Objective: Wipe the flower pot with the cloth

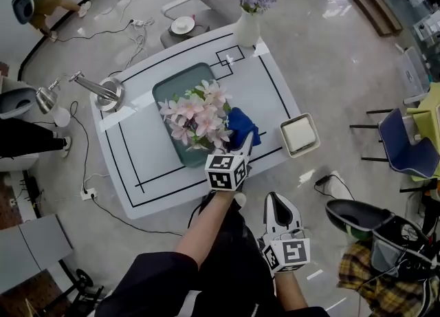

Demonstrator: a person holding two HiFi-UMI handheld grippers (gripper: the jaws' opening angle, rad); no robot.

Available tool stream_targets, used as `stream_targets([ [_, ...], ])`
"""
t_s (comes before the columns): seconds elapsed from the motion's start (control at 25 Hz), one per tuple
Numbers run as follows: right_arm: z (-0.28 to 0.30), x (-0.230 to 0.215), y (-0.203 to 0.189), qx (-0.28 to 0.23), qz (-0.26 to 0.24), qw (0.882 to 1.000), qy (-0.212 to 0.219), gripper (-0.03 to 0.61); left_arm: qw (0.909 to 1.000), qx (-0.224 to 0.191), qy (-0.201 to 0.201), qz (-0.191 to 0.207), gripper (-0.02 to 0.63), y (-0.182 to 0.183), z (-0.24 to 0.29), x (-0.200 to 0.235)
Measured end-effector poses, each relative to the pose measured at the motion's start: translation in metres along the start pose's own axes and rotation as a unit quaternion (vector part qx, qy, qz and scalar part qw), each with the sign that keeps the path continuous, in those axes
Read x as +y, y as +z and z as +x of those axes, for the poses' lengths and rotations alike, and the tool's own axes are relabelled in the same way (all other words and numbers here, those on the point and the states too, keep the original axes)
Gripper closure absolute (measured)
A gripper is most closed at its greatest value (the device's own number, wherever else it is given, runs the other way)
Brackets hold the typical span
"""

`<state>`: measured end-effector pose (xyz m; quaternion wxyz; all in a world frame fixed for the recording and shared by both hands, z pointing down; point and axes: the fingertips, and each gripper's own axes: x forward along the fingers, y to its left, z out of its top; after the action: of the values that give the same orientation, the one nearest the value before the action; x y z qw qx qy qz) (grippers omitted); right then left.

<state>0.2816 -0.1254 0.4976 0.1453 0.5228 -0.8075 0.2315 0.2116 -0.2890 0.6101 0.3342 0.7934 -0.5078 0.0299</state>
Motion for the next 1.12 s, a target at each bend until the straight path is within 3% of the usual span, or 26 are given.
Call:
stream_targets([
  [0.24, -0.016, 0.020, 0.003, -0.025, 0.007, 1.000, 0.012, 0.569, 0.9954, -0.034, -0.056, 0.070, 0.476, 0.031, -0.071, -0.045],
  [0.52, -0.017, 0.063, 0.015, -0.048, -0.007, 0.999, 0.023, 0.569, 0.9847, -0.062, -0.083, 0.140, 0.476, 0.067, -0.152, -0.049],
  [0.72, -0.005, 0.107, 0.029, -0.059, -0.021, 0.998, 0.020, 0.569, 0.9800, -0.059, -0.092, 0.166, 0.476, 0.082, -0.202, -0.027],
  [1.12, 0.017, 0.205, 0.031, -0.078, -0.045, 0.995, 0.032, 0.571, 0.9793, -0.062, -0.081, 0.175, 0.476, 0.085, -0.290, 0.043],
])
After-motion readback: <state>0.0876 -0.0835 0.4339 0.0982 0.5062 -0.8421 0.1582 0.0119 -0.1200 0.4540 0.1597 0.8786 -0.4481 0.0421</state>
